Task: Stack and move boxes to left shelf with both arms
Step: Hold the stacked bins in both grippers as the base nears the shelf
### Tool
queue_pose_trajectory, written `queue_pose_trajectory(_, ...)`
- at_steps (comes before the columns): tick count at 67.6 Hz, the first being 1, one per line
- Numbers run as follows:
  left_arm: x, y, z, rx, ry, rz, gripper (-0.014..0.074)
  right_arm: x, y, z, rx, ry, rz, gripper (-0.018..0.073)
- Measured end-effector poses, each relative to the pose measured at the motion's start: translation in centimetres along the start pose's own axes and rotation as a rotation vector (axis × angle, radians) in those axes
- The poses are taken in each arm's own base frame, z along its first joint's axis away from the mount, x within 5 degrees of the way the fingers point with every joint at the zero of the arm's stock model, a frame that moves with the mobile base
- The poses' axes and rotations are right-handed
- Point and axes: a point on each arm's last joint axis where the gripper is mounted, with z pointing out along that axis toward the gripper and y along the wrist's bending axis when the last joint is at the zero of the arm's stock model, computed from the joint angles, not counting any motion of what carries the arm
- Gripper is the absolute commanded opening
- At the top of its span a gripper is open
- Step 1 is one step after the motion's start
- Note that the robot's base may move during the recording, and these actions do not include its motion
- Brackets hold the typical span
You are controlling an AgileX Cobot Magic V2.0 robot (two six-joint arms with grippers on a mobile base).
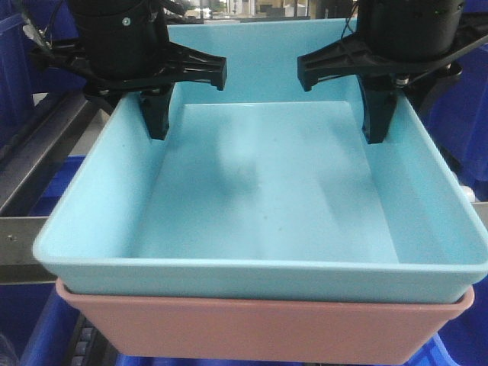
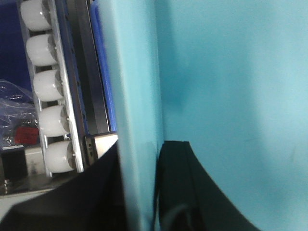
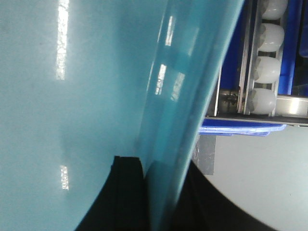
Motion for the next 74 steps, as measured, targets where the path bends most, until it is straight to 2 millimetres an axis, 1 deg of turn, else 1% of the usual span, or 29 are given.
queue_pose_trajectory(74, -0.08, -0.02, -0.27, -0.005, 0.003, 0.003, -0.0003, 0.02, 0.02, 0.00, -0.002, 0.002, 0.006, 0.0056)
